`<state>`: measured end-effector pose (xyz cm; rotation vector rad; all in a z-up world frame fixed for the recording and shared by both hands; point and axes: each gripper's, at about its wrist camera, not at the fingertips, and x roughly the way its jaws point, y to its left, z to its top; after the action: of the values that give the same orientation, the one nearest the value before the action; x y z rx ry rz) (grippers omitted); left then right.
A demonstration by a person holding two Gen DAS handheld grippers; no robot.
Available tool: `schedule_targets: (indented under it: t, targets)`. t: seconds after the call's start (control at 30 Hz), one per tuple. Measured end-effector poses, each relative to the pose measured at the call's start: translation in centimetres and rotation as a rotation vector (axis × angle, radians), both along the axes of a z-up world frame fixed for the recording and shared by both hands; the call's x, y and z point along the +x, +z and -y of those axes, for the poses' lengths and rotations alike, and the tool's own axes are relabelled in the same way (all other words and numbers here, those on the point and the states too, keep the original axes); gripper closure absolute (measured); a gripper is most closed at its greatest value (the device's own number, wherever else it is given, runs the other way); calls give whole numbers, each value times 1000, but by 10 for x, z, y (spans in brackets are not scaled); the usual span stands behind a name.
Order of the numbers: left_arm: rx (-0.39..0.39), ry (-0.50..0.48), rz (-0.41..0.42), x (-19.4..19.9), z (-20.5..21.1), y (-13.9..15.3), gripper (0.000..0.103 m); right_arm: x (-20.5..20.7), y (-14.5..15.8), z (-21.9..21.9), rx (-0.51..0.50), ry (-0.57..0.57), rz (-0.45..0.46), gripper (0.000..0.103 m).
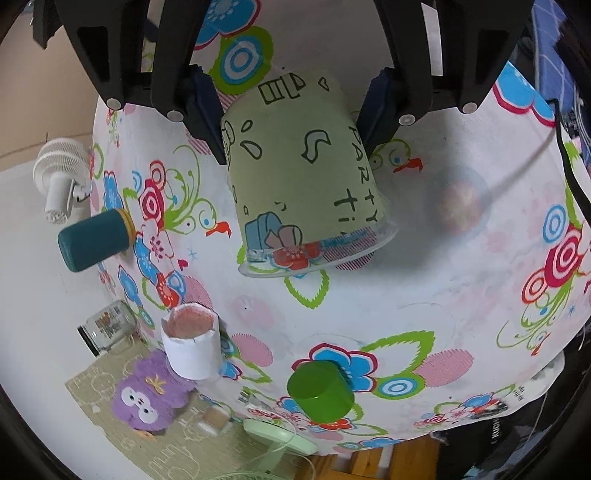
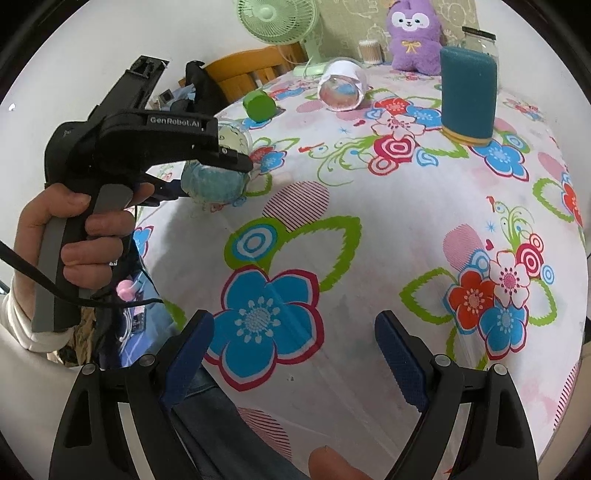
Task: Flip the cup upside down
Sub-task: 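Rotate the left gripper to tip the cup onto its side, then roll the left gripper further, turning the cup rim-down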
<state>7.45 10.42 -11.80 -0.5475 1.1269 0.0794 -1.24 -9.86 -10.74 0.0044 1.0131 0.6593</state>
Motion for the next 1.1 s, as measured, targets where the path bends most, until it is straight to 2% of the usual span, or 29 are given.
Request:
schedule_targets:
  t: [0.17, 0.47, 0.67, 0.83, 0.93, 1.1]
  targets:
    - [24, -72, -13, 3, -10, 3, 37, 2, 6, -6, 20, 5, 22, 13]
    - [181, -249, -1, 8, -29, 27, 37, 5, 12, -27, 73, 39, 38, 13]
    - [282, -387, -1, 8, -27, 44, 37, 4, 16, -40, 107, 41, 60, 13]
    - [409, -551, -30, 7, -20, 56, 37, 4, 16, -51, 143, 46, 66, 13]
    - [516, -630, -43, 8, -16, 61, 37, 3, 17, -57, 153, 51, 79, 13]
    - [638, -744, -69, 9, -10, 65, 37, 3, 16, -63, 154, 56, 86, 13]
